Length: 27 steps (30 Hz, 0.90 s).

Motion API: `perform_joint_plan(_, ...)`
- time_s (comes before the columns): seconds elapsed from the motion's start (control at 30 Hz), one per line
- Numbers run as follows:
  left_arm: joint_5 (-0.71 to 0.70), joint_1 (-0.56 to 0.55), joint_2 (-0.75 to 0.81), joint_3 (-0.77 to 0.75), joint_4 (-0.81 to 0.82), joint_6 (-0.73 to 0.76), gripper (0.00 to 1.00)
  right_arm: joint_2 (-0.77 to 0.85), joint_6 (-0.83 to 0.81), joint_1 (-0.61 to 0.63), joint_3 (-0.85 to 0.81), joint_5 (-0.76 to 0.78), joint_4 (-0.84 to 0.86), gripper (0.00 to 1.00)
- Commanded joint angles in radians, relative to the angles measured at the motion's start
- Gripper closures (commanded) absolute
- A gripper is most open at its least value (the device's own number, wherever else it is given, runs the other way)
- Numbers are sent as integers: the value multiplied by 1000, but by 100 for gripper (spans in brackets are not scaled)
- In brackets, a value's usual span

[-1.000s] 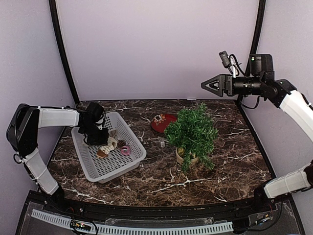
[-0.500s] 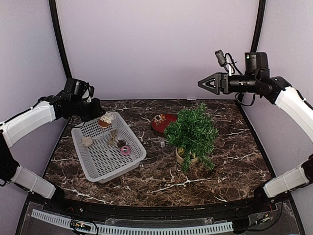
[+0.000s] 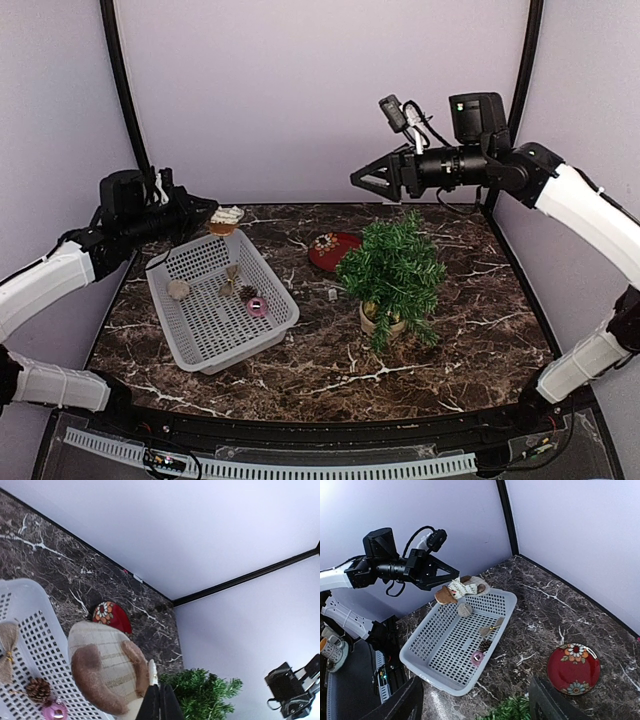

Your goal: Decorate the small christmas tree

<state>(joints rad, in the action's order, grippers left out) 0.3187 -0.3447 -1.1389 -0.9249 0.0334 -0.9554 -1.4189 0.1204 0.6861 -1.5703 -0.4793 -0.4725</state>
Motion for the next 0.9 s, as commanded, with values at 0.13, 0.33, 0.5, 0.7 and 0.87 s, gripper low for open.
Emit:
perform_joint_plan(0.13,-104,-71,25,33,236,-387,100,-80,-56,203,-88,243,128,38)
perform_joint_plan(0.33,-251,-211,8,91,585,-396,100,-138,62,263,-75,252,249,44)
perform_joint_plan(0.5,-306,-266,-65,166,918,-461,100,-162,163,316,-4,300,367,31)
perform_joint_plan(0.7,-346,-309,-164,150,1182,-517,100,-174,235,324,76,272,523,32)
perform_joint_plan(0.87,-343,-321,-202,131,1240,-535,100,-194,276,325,89,265,570,34)
